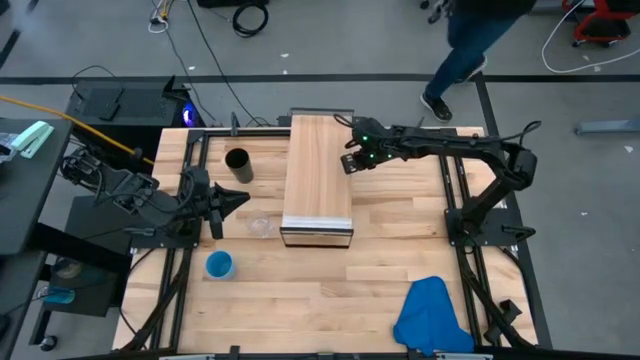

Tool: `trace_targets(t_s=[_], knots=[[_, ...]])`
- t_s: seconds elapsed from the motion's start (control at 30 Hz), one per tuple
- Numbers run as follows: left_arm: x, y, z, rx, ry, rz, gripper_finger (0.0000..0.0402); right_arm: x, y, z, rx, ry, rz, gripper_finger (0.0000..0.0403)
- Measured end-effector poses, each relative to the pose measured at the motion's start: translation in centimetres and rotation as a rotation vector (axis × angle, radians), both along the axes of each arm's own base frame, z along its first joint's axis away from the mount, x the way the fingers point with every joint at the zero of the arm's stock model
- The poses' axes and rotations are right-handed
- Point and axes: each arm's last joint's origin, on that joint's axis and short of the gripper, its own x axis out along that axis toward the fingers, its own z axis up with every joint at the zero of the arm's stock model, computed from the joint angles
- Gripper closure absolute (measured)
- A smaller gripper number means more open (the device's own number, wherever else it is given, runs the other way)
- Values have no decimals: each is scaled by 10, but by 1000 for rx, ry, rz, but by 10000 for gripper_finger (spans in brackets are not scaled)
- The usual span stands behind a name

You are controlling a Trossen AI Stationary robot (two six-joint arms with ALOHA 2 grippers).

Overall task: Stack small to large cups/mugs on shelf
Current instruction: Adjust the shelf

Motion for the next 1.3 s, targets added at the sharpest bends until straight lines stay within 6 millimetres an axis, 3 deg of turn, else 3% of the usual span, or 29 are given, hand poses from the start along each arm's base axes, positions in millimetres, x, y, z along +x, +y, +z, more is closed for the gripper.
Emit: trace_targets(t_s=[0.2,0.57,0.93,1.1,1.3], knots=[[0,0,0,-5,-1,1,365,14,2,-10,14,-4,12,403],[0,0,-1,-18,2,7,371,33,-7,3,4,-40,25,403],[0,0,-2,-19,10,9,374,61,-7,-10,18,14,87,403],[-1,0,-3,-14,19,9,370,60,-6,-6,20,26,92,403],[-1,1,-4,-7,29,8,380,44,-1,4,15,128,83,403]])
